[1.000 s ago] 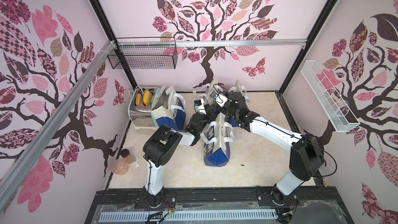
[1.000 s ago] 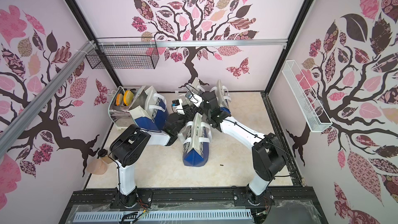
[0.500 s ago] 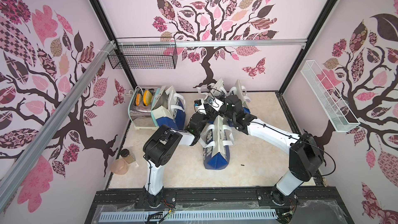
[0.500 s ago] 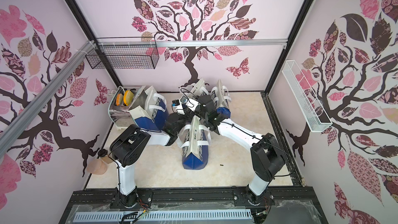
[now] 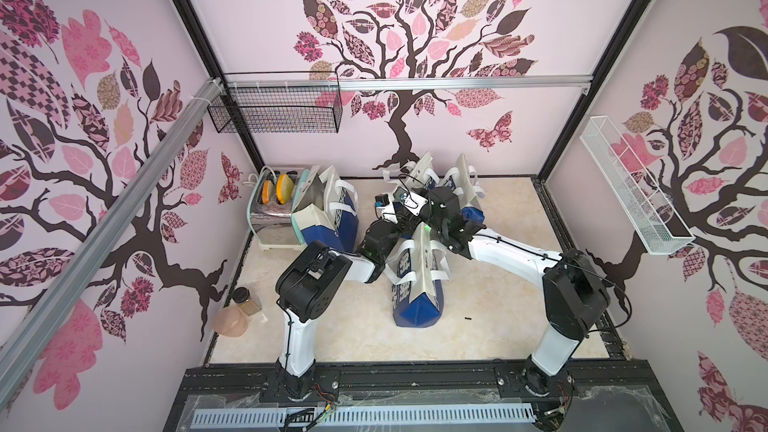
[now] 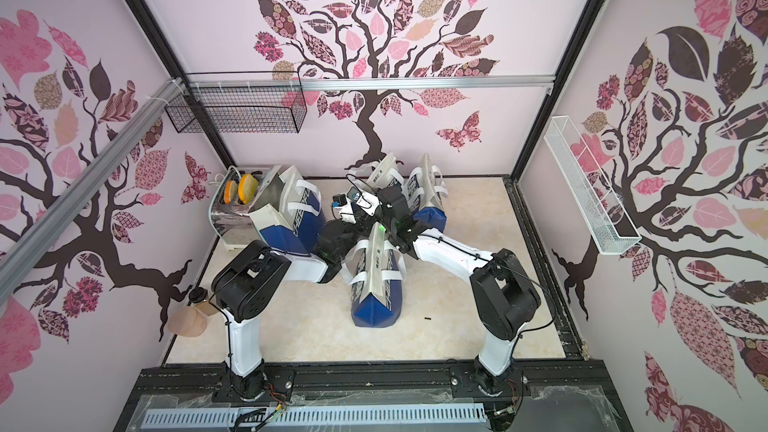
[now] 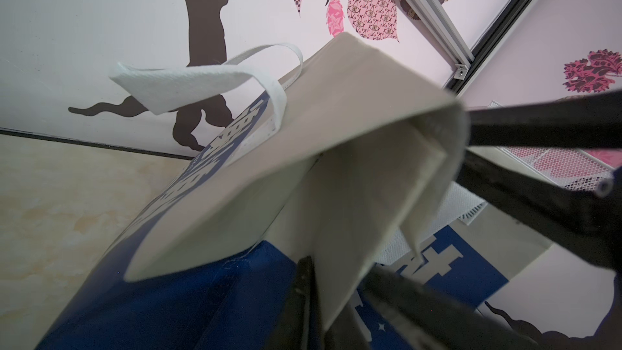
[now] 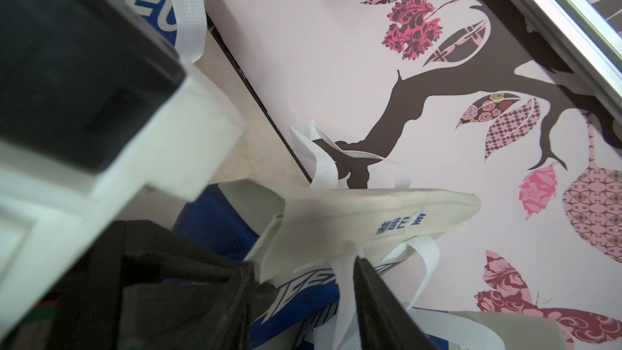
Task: Open the takeout bag
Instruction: Open the takeout bag at the center of the board.
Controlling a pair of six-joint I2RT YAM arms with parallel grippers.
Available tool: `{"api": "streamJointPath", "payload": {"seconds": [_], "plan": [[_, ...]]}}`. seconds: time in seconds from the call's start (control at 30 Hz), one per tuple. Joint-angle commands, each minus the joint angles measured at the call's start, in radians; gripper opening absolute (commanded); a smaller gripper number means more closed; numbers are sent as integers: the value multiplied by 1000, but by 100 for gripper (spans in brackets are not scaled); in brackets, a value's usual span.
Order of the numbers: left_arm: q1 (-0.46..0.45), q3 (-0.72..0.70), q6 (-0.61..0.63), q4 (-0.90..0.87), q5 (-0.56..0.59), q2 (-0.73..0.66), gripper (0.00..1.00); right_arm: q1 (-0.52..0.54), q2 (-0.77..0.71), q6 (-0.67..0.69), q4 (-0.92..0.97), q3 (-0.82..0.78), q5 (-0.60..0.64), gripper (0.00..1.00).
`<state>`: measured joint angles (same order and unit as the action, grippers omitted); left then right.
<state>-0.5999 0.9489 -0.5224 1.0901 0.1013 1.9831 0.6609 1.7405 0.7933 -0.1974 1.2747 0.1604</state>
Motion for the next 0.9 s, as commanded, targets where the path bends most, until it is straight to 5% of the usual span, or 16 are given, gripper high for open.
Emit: {"api": "streamJointPath", "payload": {"seconds": [0.0,0.57,0.87], "plan": [[3,-24,16,-1,-12,-22,9,7,5,13,-61,33,50,47],[-1,-26,25,-33,-20,-38,6,22,27,17,-80,39,17,39],[-3,-33,32,-64,-23,-53,4,45,40,32,-83,64,11,0]]}}
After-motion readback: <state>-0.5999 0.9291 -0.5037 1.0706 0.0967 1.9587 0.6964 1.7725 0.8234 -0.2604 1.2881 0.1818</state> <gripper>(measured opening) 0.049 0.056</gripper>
